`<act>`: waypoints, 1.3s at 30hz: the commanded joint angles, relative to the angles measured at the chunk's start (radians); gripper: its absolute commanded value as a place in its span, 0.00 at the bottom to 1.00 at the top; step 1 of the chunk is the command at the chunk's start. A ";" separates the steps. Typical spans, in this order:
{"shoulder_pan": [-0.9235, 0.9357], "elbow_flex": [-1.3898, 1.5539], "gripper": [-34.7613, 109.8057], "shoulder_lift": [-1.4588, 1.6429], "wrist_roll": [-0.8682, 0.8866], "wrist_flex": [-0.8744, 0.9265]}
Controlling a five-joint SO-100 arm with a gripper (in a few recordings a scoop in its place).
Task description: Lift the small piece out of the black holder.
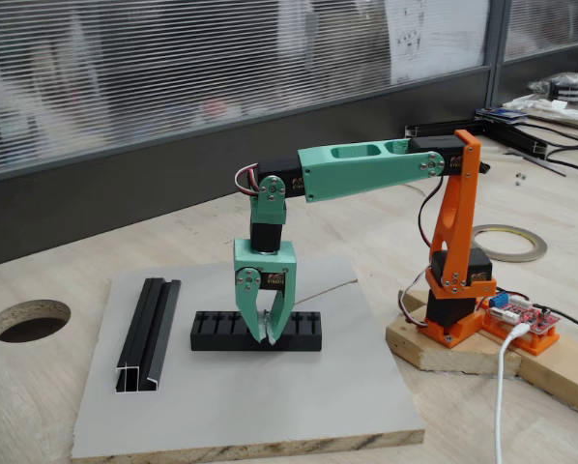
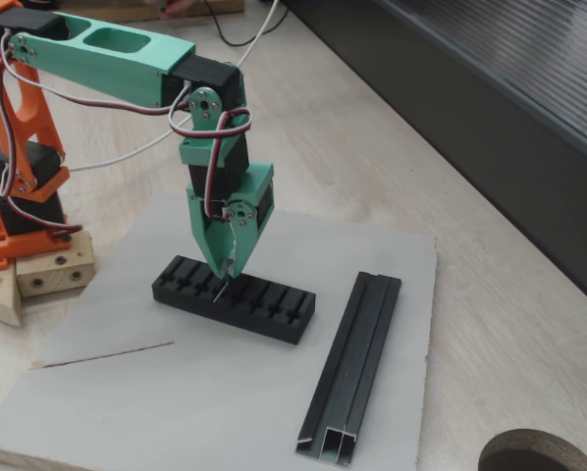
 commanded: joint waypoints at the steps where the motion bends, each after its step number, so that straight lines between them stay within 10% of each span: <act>1: -0.014 0.000 0.27 0.021 0.006 0.002; 39: -0.014 -0.026 0.27 0.206 0.006 0.018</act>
